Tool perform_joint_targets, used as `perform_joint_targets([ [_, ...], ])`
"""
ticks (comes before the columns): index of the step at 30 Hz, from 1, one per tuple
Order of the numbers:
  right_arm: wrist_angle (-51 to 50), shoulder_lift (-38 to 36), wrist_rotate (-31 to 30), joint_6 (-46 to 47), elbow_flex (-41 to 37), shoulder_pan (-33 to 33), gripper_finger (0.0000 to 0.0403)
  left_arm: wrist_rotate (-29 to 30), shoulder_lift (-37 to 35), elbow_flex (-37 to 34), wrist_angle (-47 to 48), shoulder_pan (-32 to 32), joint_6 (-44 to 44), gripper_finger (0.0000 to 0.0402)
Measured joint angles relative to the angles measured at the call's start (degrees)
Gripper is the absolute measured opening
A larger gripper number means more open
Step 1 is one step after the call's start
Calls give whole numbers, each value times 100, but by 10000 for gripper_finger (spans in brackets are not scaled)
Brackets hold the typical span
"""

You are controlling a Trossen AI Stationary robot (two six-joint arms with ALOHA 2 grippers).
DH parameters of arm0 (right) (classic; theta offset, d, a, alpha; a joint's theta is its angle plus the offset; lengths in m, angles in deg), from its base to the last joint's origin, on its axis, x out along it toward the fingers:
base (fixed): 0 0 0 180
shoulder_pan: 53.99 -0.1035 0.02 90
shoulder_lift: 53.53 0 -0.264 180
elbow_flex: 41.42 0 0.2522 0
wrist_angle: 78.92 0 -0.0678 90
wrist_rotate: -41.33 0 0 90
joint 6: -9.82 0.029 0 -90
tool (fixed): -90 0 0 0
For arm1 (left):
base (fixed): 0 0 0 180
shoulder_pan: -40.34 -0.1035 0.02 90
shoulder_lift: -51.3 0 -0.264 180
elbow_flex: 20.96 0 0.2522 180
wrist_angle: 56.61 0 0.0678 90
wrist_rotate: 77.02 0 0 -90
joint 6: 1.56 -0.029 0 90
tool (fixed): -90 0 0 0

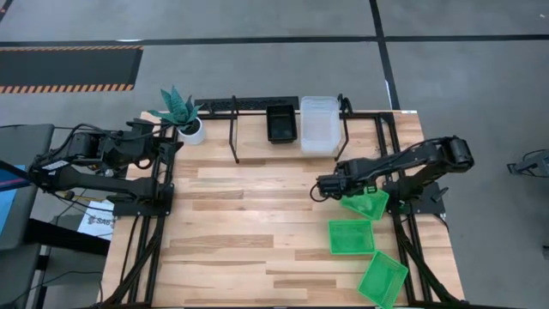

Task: Stack baskets on shelf by color
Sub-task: Put the top green bin on the shelf

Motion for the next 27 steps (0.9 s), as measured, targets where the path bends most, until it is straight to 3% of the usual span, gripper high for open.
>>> perform_joint_targets([
  [10, 829, 11, 4, 294, -679, 23, 155, -16, 0, 0, 2, 0, -24, 236],
  [18, 1237, 6, -6, 21, -688, 60, 18, -4, 0, 0, 2, 0, -157, 236],
  [23, 1331, -4, 402, -357, -459, 53, 13, -10, 0, 0, 9, 0, -242, 236],
  [27, 1421, -169, 633, -914, 162, 18, 9, -10, 0, 0, 10, 1, -247, 236],
])
